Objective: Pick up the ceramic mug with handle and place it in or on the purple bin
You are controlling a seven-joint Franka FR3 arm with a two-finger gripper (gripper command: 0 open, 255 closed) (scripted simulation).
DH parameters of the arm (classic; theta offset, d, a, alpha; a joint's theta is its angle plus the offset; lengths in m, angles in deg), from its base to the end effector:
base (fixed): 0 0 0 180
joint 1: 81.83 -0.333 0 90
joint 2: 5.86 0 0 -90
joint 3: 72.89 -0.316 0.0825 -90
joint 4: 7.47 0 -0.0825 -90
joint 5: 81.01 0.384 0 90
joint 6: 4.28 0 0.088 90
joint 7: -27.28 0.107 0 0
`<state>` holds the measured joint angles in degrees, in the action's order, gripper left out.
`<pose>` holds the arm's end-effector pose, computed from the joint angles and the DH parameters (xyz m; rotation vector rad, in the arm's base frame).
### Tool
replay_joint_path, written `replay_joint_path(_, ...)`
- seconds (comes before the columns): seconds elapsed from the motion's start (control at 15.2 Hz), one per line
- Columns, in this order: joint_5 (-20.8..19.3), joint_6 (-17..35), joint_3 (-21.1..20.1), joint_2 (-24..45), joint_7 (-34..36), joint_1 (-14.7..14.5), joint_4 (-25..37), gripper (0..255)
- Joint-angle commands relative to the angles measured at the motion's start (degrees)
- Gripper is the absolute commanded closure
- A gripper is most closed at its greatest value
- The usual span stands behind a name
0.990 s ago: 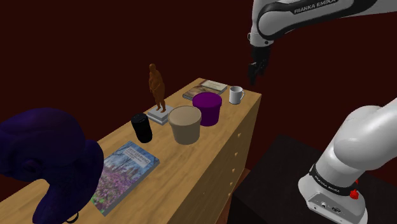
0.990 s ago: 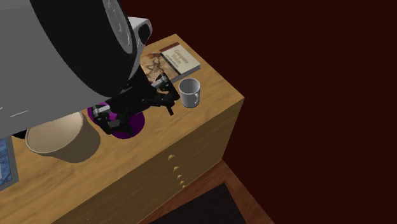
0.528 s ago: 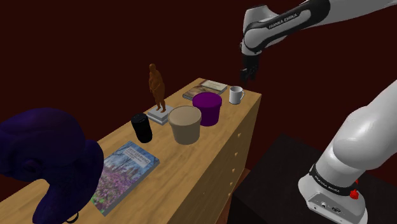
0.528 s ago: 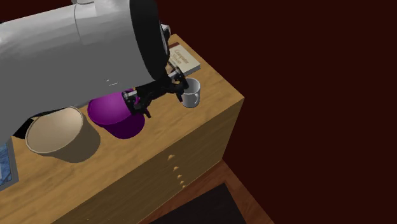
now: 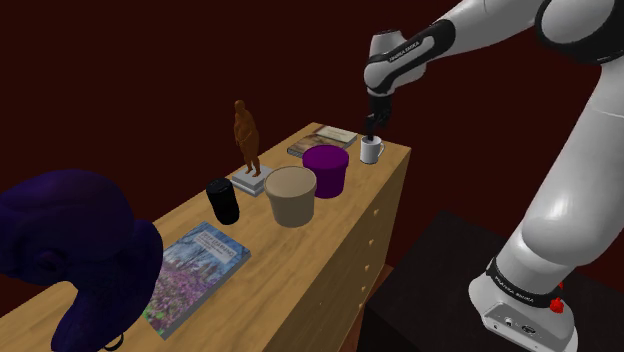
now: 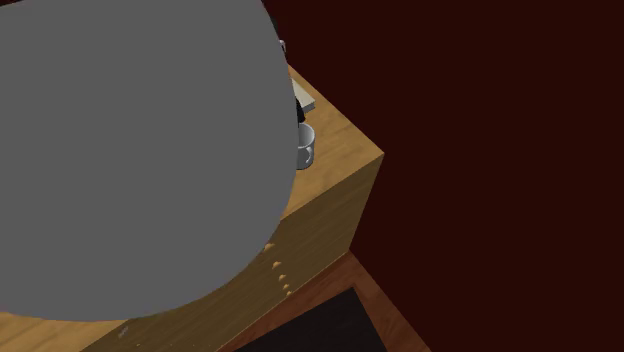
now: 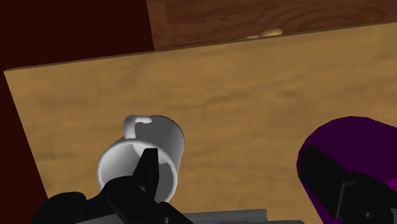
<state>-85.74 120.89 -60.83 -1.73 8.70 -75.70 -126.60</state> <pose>0.5342 -0.1774 0.3977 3.0505 0.0824 0.0100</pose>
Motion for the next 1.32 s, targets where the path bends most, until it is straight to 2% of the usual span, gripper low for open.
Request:
replay_joint_path(0.0, 1.41, 1.92, 0.31, 4.29, -1.57, 0.62, 2.64, 0)
replay_joint_path(0.4, 5.55, 3.92, -0.02, 16.77, -5.59, 3.13, 13.60, 0)
replay_joint_path(0.86, 6.28, 8.12, -0.35, 20.01, -6.05, 3.63, 12.60, 0)
replay_joint_path(1.25, 6.35, 8.46, -0.38, 20.29, -6.09, 3.68, 12.54, 0)
